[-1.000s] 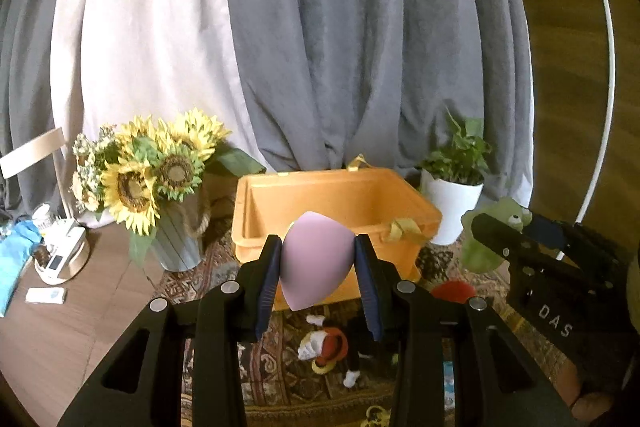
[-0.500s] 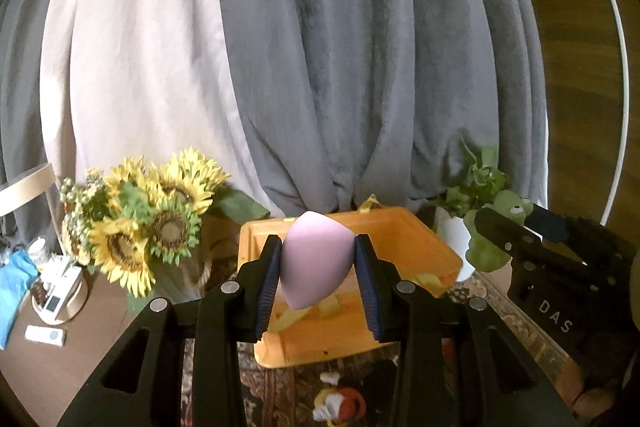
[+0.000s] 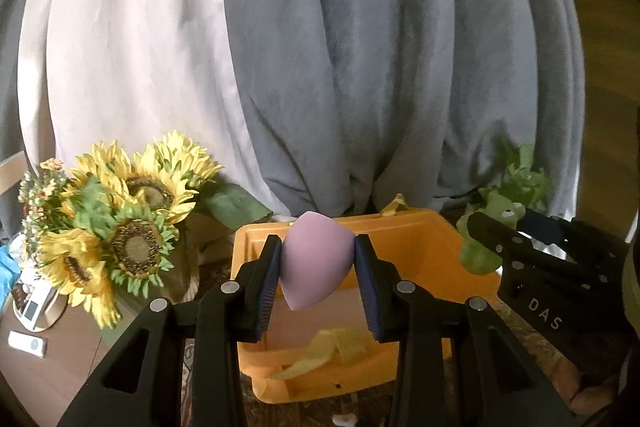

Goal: Organize soft objects
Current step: 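Carry both toys over the orange crate and open both tools to drop them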

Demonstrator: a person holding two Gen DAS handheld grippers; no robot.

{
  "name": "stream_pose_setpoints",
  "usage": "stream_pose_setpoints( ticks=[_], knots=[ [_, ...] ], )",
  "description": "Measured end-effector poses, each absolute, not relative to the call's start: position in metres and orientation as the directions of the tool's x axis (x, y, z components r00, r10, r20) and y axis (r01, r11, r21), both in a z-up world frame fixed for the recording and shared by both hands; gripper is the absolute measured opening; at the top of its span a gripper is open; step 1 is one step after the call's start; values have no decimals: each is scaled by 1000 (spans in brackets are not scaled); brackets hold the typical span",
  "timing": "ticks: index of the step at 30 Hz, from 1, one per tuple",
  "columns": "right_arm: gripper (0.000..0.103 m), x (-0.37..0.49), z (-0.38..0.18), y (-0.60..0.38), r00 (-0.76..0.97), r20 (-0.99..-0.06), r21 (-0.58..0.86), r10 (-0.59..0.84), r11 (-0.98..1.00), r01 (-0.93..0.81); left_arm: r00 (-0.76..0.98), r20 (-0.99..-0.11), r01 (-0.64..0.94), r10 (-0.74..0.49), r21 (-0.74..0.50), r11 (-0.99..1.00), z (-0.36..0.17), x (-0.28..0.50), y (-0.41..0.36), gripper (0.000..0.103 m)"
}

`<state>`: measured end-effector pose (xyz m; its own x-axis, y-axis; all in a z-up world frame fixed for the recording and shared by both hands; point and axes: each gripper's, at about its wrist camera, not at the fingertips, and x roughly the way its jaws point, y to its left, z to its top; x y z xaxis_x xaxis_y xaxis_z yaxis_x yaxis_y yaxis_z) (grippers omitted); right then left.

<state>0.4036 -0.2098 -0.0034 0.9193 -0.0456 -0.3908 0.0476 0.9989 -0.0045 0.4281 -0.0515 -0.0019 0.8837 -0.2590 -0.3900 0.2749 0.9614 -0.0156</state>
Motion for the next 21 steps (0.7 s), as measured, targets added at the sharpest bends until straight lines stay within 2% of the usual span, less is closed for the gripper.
stream_pose_setpoints(
  ticks=[21],
  knots=[
    [42,491,-64,-220,802,-594,-38,-55,998,41,794,-575,269,-197,42,962,-67,517,-76,38]
  ],
)
